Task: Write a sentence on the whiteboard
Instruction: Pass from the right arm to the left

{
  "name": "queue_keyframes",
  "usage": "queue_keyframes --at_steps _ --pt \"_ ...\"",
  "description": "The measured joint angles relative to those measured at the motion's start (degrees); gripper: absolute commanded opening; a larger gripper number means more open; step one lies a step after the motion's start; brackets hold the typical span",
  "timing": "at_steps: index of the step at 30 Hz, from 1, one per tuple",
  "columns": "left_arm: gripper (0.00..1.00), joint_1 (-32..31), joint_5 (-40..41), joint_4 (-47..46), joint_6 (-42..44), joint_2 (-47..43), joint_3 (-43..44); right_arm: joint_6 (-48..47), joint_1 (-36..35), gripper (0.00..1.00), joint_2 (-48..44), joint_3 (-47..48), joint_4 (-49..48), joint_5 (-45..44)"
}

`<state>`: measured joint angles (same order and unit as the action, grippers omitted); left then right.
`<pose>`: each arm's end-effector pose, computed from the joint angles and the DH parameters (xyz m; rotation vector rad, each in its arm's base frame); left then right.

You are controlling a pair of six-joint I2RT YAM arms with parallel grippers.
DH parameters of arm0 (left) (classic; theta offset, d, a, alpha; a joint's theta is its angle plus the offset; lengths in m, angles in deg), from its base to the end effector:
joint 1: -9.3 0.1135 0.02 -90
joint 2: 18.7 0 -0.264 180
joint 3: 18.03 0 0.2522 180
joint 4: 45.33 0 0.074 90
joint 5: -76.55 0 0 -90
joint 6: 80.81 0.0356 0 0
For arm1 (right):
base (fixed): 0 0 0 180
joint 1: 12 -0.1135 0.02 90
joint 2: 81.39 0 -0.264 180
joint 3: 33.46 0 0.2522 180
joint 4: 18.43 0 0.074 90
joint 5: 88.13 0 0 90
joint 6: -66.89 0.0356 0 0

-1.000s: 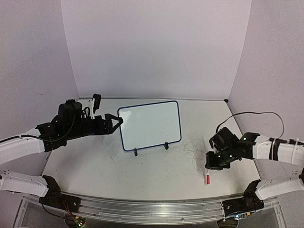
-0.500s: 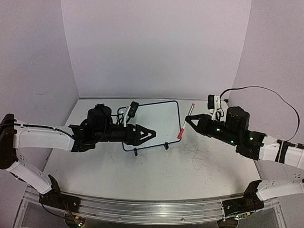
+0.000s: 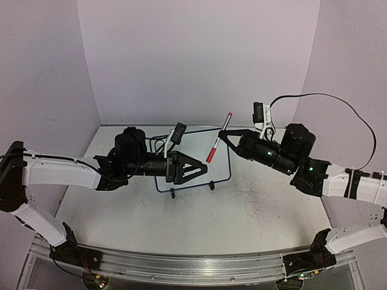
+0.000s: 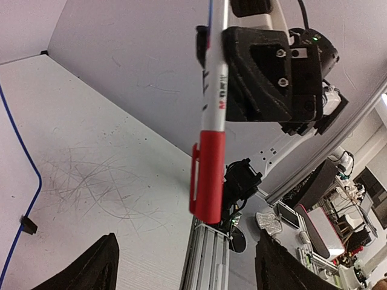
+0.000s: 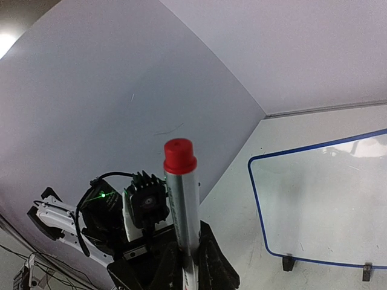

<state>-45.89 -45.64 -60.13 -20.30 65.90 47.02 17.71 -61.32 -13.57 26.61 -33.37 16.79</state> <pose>0.1766 -0.2872 0.2833 0.8841 1.6824 -1.5305 0.1741 0.2166 0.3375 -0.3580 1.5888 1.4424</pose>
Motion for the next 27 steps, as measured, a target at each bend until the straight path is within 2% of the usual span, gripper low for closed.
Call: queue_keyframes --at_steps 2,11,18,20,21,24,26,27 --pt "0.73 -0.3 -0.9 -0.4 0.5 0.5 1.2 0.3 -0.1 0.0 0.7 0.0 -0.9 0.8" --pt "0.45 -0.8 -0.9 -1.9 2.1 1.8 3.1 1.1 -1.5 0.0 2.8 0.2 -2.5 4.1" --pt "0.08 -0.8 0.7 -2.1 3.7 1.5 2.6 0.8 -1.6 0.0 3.1 0.4 -2.5 4.7" --pt "0.01 -0.9 1.7 -1.8 3.9 1.1 2.4 0.3 -1.6 0.0 3.3 0.7 -2.5 5.4" --pt "0.0 -0.9 1.8 -1.9 4.2 0.9 2.1 -0.3 -1.6 0.04 3.3 1.0 -2.0 5.3" --pt "0.0 -0.9 2.6 -1.4 5.1 -0.3 0.9 -2.4 -1.8 0.37 3.0 1.6 0.3 5.5" --pt "0.0 -1.0 3.1 -1.3 6.5 -1.4 -0.3 -4.6 -2.1 0.84 2.1 2.4 3.5 5.3" --pt "0.0 -1.0 3.4 -1.2 7.3 -2.1 -0.8 -6.2 -2.1 0.97 1.4 2.8 5.4 5.2"
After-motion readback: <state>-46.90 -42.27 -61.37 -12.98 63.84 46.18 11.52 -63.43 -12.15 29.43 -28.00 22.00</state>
